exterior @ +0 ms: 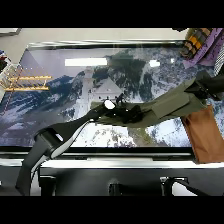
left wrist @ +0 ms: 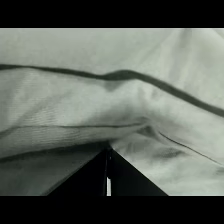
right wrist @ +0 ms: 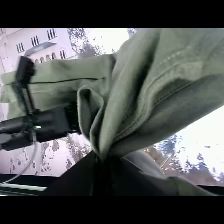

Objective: Fold the clothes and pants, and hang the long-sleeved shirts on hangers.

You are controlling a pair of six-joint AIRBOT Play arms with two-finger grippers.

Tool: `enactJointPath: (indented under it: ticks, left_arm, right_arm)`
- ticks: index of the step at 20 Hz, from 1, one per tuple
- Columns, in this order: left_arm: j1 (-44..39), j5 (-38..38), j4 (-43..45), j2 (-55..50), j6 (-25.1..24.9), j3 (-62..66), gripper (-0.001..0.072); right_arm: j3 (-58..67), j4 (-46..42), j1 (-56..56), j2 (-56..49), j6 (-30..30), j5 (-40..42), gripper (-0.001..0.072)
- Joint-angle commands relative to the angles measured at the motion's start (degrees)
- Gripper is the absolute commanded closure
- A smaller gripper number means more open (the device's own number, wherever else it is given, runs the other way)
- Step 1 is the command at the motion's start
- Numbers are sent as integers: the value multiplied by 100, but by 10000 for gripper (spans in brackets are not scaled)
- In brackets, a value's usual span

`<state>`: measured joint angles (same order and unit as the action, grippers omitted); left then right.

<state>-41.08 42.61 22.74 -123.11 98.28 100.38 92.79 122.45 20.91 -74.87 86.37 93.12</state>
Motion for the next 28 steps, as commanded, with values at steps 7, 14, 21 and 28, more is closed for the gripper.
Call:
enactJointPath:
  ticks: [7, 14, 21, 28]
  left_arm:
    - [262, 1276, 822, 48, 317, 566, 697]
    - [1768, 3497, 4343, 1941, 398, 566, 696]
    - [3504, 4656, 4894, 3740, 372, 564, 694]
    - [4415, 4734, 4892, 4245, 179, 564, 694]
  right_arm:
    - [11, 262, -15, 22, 236, -188, 684]
    - [9, 76, -1652, -103, -63, -804, 684]
    - [11, -271, -3727, -949, -778, -2022, 684]
    - [11, -133, -4446, -2009, -1099, -2879, 684]
